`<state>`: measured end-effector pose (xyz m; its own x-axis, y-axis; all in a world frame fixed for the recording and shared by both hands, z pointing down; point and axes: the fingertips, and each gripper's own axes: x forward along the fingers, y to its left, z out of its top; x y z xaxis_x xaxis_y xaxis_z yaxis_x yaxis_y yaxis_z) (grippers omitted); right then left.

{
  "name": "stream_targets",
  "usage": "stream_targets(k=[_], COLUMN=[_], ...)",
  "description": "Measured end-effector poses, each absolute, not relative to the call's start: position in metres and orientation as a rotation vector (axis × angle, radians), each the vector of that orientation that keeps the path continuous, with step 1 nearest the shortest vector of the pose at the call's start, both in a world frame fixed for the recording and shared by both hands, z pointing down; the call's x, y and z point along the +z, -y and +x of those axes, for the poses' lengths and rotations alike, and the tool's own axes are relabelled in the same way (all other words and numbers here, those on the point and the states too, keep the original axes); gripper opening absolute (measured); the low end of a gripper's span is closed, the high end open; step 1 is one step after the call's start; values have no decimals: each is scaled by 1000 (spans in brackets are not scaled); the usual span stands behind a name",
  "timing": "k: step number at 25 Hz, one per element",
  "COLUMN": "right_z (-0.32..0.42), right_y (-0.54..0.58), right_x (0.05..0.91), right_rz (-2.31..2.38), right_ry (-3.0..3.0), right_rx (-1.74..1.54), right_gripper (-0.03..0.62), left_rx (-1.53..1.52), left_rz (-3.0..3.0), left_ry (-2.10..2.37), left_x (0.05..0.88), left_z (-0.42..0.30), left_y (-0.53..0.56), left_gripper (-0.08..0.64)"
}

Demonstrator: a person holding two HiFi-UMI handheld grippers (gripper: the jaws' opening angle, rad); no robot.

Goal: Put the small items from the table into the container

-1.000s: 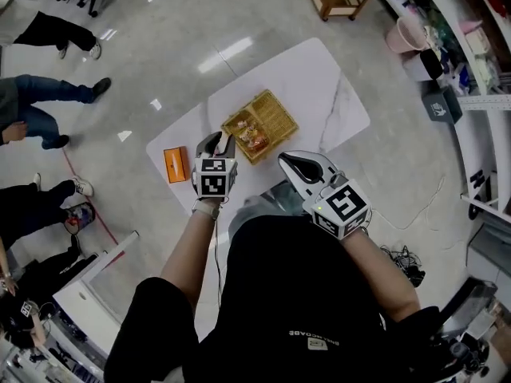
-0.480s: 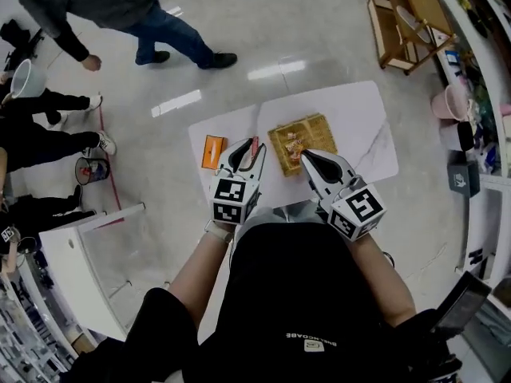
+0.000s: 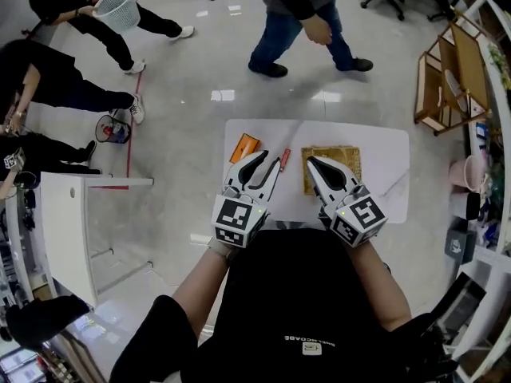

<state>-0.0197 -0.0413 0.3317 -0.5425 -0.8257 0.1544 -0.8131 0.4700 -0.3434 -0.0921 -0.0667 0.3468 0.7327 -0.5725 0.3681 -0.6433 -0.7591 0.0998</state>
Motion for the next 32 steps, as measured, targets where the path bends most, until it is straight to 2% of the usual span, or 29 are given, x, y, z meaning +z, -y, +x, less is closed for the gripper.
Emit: stream_targets(k=[15,32], right_z=[-106,-103], right_y=[52,56], right_x=[321,326], right_rz=[-1237,-1294], right_ry=[-2824,-2804], right_rx=[-552,-565], right_gripper=[11,11], left_rx=[347,329], left_rz=[2618,2639], left_ry=[1231,1196], left_x=[325,326], left_z=[-182,-180], left_y=[60,70], left_gripper=[95,86])
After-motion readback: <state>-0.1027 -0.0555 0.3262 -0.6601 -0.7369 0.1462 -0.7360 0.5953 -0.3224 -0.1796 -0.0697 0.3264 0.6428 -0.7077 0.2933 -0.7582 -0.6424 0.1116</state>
